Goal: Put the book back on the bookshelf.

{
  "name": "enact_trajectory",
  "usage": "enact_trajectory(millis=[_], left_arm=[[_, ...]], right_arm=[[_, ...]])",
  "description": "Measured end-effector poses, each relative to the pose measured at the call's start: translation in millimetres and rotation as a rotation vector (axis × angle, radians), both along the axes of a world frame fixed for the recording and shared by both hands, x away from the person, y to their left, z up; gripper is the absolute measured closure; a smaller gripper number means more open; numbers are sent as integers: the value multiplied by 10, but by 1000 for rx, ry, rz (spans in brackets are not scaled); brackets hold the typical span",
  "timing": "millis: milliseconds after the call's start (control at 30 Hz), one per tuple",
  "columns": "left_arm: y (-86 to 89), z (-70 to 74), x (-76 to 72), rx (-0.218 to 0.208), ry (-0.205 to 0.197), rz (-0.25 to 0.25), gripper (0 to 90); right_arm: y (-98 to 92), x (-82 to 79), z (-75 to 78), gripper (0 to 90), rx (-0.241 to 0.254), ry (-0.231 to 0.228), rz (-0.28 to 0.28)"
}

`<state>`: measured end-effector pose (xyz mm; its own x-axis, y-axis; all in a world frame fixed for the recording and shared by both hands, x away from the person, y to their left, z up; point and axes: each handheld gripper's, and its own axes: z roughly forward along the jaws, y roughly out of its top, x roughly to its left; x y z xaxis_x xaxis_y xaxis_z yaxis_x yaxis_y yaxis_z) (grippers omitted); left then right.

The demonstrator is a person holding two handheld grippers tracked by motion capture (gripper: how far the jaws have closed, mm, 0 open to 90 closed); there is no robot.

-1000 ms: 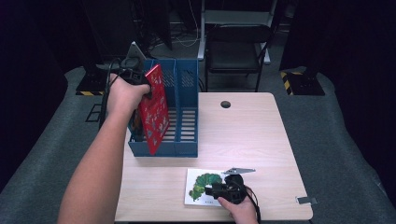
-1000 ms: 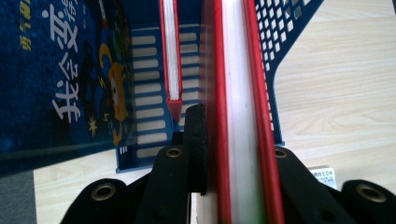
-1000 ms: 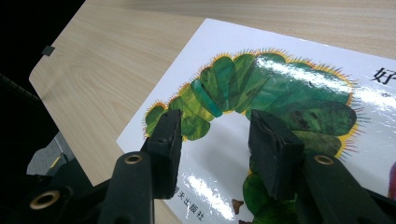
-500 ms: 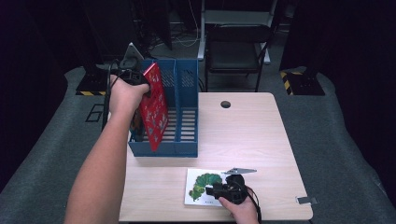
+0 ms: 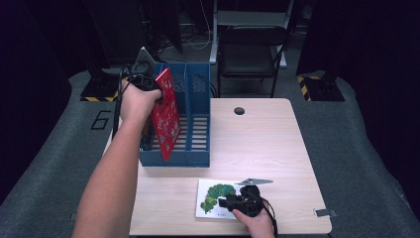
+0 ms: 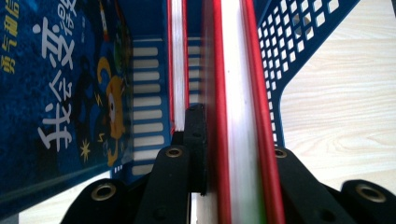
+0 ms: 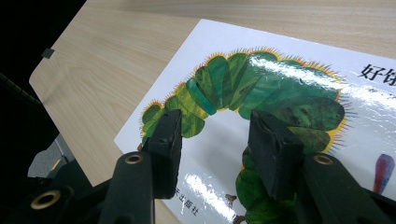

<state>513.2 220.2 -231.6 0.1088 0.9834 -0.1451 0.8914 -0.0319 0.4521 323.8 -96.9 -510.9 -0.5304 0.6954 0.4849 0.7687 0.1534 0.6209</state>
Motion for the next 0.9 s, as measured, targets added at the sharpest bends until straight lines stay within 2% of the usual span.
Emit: enact_trajectory(millis=[467, 567, 600, 700, 900], left_arm=[[-61, -70, 110, -9, -25, 5, 798], [-56, -65, 125, -9, -19, -4, 798], [-66, -69, 129, -14, -29, 8, 798], [-71, -82, 155, -13, -21, 2, 798], [-70, -103, 210, -21, -34, 10, 798]], right_arm=[[-18, -2, -3, 545, 2, -1, -3], [-26, 1, -5, 546, 1, -5, -1], [-26, 1, -5, 546, 1, -5, -1], [-29, -4, -3, 546, 0, -3, -1], [-40, -15, -4, 546, 5, 3, -10]])
